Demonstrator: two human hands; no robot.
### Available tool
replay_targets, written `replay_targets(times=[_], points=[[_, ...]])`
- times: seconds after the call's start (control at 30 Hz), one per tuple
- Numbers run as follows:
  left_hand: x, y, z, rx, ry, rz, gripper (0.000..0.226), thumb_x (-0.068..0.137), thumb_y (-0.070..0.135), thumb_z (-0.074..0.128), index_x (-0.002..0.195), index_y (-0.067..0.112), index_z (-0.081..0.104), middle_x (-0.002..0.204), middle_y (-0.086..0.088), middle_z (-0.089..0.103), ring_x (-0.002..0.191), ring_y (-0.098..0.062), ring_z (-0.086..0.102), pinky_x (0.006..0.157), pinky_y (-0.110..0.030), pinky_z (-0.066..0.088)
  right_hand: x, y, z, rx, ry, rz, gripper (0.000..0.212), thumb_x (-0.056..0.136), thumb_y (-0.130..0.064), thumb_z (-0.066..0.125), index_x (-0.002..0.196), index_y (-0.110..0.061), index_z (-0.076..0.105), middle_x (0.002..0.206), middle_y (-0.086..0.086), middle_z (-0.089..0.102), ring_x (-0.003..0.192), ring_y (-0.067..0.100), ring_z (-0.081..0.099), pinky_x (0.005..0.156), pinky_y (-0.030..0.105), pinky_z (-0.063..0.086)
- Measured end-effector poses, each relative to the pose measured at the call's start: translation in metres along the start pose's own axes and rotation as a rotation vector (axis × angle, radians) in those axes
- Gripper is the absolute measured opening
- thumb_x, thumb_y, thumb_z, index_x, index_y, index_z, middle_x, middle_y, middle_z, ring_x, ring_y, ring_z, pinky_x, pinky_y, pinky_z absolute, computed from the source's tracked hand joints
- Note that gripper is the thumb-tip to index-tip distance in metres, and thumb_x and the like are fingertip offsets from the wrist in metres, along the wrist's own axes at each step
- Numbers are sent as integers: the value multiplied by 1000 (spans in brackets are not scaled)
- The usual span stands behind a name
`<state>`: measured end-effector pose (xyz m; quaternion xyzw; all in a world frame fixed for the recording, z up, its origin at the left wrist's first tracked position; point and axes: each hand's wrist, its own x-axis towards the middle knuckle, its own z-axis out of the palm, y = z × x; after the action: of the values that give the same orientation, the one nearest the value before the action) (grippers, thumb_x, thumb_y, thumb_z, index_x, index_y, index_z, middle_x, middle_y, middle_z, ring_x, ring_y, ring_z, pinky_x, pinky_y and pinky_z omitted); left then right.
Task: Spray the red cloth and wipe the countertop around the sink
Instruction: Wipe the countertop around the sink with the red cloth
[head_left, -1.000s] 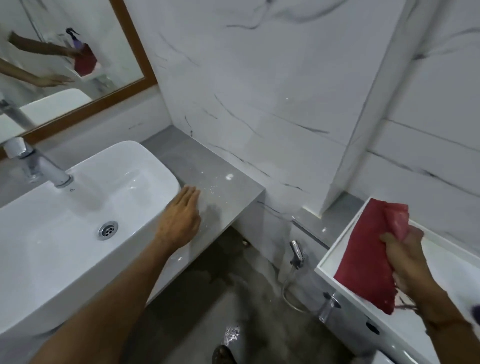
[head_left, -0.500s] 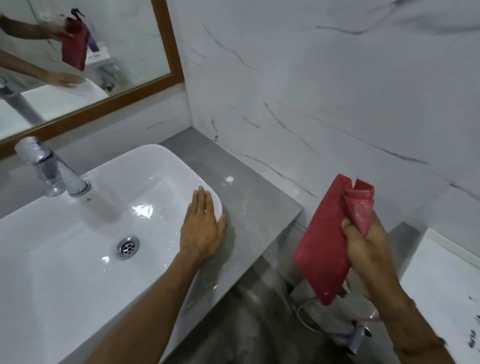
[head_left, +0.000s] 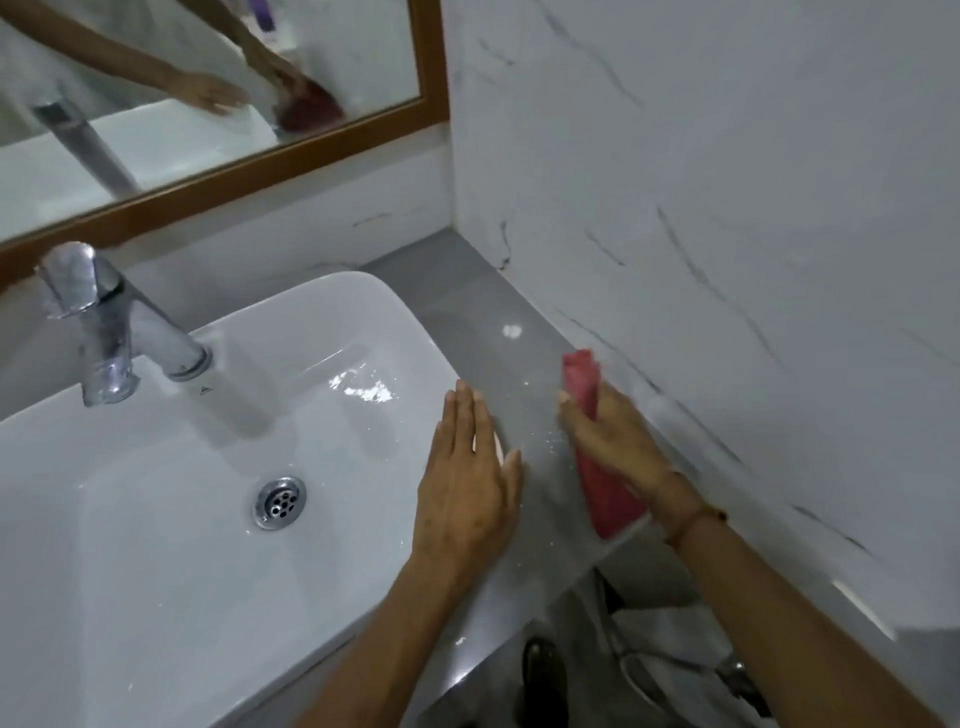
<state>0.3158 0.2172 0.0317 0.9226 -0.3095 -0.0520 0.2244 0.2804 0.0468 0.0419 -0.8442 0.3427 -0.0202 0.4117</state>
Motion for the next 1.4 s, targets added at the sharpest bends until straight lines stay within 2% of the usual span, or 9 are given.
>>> replay_targets(times=[0.1, 0.23, 0.33, 0.43, 0.6, 0.93, 1.03, 1.17, 1.4], points=[[-2, 2, 0, -4, -6, -12, 67, 97, 44, 21, 148, 13, -10, 158, -3, -17, 146, -14, -17, 119, -27, -5, 30, 25, 41, -392, -212, -22, 77, 93, -52, 37, 150, -9, 9, 160, 18, 9, 144, 37, 18, 118, 50, 20], [12, 7, 3, -66, 2, -103, 67, 96, 46, 17, 145, 18, -18, 153, 3, -27, 144, -11, -21, 121, -30, 0, 51, 54, 72, -734, -179, -191, 80, 90, -63, 15, 150, -15, -10, 160, 16, -14, 147, 37, -7, 118, 60, 6], [20, 13, 6, -112, 19, -152, 65, 98, 42, 21, 145, 19, -17, 151, 6, -29, 144, -10, -22, 122, -32, 3, 59, 50, 87, -781, -135, -273, 94, 79, -67, -9, 148, -3, -11, 159, 22, -8, 147, 36, -7, 121, 54, 3], [21, 13, 6, -122, 3, -168, 65, 98, 39, 21, 147, 19, -16, 152, 7, -29, 143, -7, -23, 123, -34, 5, 70, 41, 102, -756, -135, -275, 92, 84, -64, 2, 146, 3, -8, 157, 29, -2, 147, 40, -4, 121, 52, 4], [21, 13, 7, -95, 6, -170, 64, 96, 40, 17, 145, 21, -19, 153, 6, -28, 142, -5, -25, 122, -31, 1, 117, 22, 109, -639, -84, -328, 78, 94, -49, 33, 150, -6, 1, 158, 27, 0, 146, 42, -3, 119, 55, 0], [22, 12, 5, -79, -11, -171, 62, 99, 37, 19, 147, 18, -16, 154, 5, -27, 142, -5, -25, 122, -29, -4, 85, 46, 107, -694, -188, -500, 70, 95, -45, 33, 151, -19, 2, 162, 12, 1, 147, 37, -6, 118, 60, 4], [20, 13, 4, -94, -25, -178, 61, 99, 40, 15, 145, 21, -20, 153, 8, -31, 141, -3, -28, 122, -30, -2, 18, 77, 98, -757, -214, -501, 77, 91, -54, 34, 151, -17, 3, 160, 15, 5, 146, 41, 3, 115, 63, 16], [20, 9, 6, -86, -9, -163, 61, 97, 42, 13, 143, 20, -20, 156, 3, -25, 143, -6, -24, 123, -32, 4, -30, 114, 68, -712, -153, -382, 65, 94, -50, 13, 150, -18, 21, 157, 13, 24, 144, 38, 21, 113, 59, 22], [20, 10, 8, -74, 1, -169, 62, 98, 37, 17, 147, 17, -15, 158, 2, -23, 143, -7, -24, 122, -34, 8, 74, 92, 42, -772, -121, -346, 68, 90, -44, 13, 150, -13, 16, 159, 15, 18, 146, 40, 13, 116, 55, 22]])
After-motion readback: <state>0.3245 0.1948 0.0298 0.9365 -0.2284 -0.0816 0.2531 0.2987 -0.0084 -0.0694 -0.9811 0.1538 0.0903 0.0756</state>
